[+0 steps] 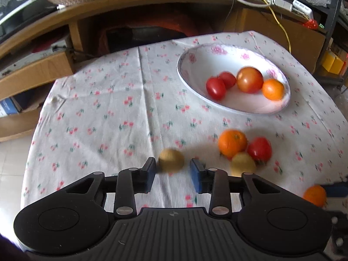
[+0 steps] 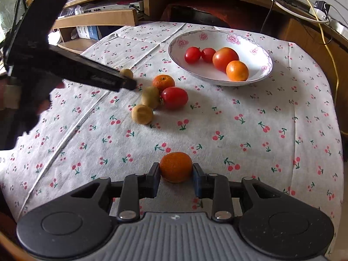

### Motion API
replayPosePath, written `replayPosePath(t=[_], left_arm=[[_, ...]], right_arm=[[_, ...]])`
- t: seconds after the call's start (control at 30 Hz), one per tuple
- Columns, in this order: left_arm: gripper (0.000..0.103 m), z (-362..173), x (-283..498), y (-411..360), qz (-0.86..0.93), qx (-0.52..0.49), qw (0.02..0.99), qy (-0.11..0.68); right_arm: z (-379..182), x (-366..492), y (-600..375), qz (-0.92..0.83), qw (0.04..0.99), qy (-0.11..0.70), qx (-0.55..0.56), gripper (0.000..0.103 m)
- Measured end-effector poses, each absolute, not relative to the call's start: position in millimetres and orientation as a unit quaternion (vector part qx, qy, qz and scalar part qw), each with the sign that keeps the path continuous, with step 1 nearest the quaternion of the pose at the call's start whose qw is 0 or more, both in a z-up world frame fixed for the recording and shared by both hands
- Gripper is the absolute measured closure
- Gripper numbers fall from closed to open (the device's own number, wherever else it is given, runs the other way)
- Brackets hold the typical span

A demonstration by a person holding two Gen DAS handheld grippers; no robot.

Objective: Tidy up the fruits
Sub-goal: 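Grasp a small brown kiwi with the left gripper while the right gripper holds the mandarin, then carry the kiwi and the mandarin over the white bowl with both grippers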

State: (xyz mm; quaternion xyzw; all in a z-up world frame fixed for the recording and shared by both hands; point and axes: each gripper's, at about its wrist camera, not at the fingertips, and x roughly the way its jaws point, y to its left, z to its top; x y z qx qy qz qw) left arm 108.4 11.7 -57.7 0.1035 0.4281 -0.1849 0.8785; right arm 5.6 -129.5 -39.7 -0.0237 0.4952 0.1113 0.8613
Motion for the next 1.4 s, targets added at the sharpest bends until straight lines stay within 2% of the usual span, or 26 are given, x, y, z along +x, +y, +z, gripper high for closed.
replayPosePath(t=[0.13, 0.23, 0.5, 0.67, 1.03, 1.13, 1.2, 1.27, 1.4], left_arm=[[0.060, -57, 110, 7, -0.183, 0.104, 0.879, 0.427], [0.070, -54, 99, 5, -0.176, 0.123, 0.877, 0.430], [0.070, -46, 82, 11, -0.180, 0.121, 0.871, 0.441], [0.070, -35, 41, 15, -0.205, 0.132, 0.861, 0.447], [0.067, -50, 0, 16, -0.231, 0.156, 0.845, 0.455], [0.065, -51, -2, 18, -0.234, 0.155, 0.844, 0.457], [0.063, -48, -4, 21, -0.236, 0.155, 0.846, 0.452], [0.054, -46, -5, 24, -0.235, 0.149, 0.847, 0.452], [0.052, -46, -8, 28, -0.232, 0.141, 0.846, 0.458]], right_arm=[[-40, 9, -131, 0.114, 0.861, 0.495, -0.023, 0.072], [-40, 10, -132, 0.111, 0.861, 0.497, -0.024, 0.072], [-36, 2, -130, 0.107, 0.862, 0.494, -0.037, 0.072], [-30, -11, -132, 0.103, 0.866, 0.488, -0.040, 0.072], [-38, -32, -119, 0.100, 0.866, 0.486, -0.067, 0.072], [-38, -34, -120, 0.091, 0.868, 0.485, -0.061, 0.067], [-38, -34, -121, 0.091, 0.867, 0.487, -0.057, 0.053], [-40, -35, -124, 0.092, 0.866, 0.489, -0.052, 0.047], [-40, -36, -127, 0.091, 0.866, 0.490, -0.047, 0.047]])
